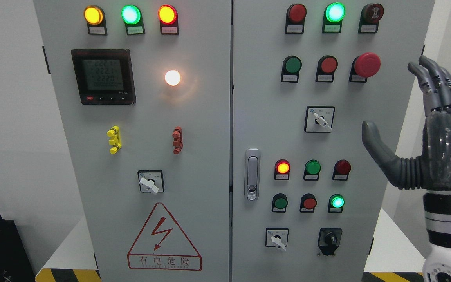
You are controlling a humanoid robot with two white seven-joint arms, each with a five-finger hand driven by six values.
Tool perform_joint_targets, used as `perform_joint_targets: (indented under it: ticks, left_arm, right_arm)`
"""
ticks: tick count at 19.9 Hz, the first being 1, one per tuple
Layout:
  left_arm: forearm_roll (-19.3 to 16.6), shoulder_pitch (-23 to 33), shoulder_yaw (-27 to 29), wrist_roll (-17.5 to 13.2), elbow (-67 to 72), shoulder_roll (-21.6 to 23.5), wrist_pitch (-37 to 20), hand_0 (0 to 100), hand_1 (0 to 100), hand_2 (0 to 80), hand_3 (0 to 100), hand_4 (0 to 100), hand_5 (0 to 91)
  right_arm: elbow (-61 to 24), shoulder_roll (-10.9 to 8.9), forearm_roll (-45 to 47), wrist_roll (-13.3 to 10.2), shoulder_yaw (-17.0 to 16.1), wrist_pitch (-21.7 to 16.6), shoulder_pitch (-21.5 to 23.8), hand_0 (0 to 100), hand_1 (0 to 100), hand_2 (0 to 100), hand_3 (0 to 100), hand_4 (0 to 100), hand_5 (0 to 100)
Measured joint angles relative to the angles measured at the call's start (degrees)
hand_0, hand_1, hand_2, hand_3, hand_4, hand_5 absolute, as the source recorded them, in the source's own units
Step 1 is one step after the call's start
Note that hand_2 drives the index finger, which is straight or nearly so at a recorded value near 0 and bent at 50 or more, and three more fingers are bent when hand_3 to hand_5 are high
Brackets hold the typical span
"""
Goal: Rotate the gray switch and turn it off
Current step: 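Raise the right hand toward the upper gray rotary switch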
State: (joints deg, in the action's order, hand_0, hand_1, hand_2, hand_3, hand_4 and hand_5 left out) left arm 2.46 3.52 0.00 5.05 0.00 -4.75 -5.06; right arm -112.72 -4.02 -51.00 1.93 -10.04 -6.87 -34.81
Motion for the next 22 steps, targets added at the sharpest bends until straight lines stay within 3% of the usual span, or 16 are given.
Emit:
perform_joint_targets:
  ticks: [9,12,13,14,15,17,18,20,22]
  left_arm:
    - [0.0,0.0,0.0,0.3,0.0,0.0,0.0,12,39,0.0,0,0,0.0]
    - [0.0,0.0,0.0,0.3,0.0,0.0,0.0,12,39,0.0,0,0,0.0]
    - [0.0,0.0,0.0,0.3,0.0,0.0,0.0,12,39,0.0,0,0,0.0]
    - [0.0,0.0,0.0,0.3,0.0,0.0,0.0,12,39,0.0,0,0,0.0]
    - [0.0,0.0,0.0,0.3,0.0,0.0,0.0,12,39,0.0,0,0,0.0]
    - [0.0,0.0,0.0,0.3,0.0,0.0,0.0,12,39,0.0,0,0,0.0]
    - [0.0,0.0,0.0,0.3,0.0,0.0,0.0,12,39,0.0,0,0,0.0]
    - [0.0,0.0,0.0,0.3,0.0,0.0,0.0,12,39,0.0,0,0,0.0]
    - [0.0,0.0,0.0,0.3,0.0,0.0,0.0,12,39,0.0,0,0,0.0]
  right_arm:
    - [0.0,0.05,0.0,0.0,0.1,0.0,0.0,31,35,4,3,0,0]
    - [0.0,0.10,0.0,0.0,0.1,0.0,0.0,31,35,5,15,1,0]
    - [0.0,0.11,0.0,0.0,0.1,0.0,0.0,31,35,6,25,17,0]
    - [0.0,0.13,0.0,0.0,0.1,0.0,0.0,31,35,7,31,27,1]
    - [0.0,0.14,0.0,-0.1,0.1,0.0,0.1,31,35,7,34,29,3]
    - [0.0,0.20,0.0,-0.1,0.2,0.0,0.1,31,35,9,43,38,18]
    - [0.0,0.23,0.0,-0.1,0.2,0.0,0.2,31,35,9,44,38,19]
    - [0.0,0.29,0.0,-0.1,0.3,0.0,0.4,31,35,11,50,43,40]
    - [0.0,0.41,0.0,-0.2,0.4,0.0,0.6,31,36,13,53,48,53]
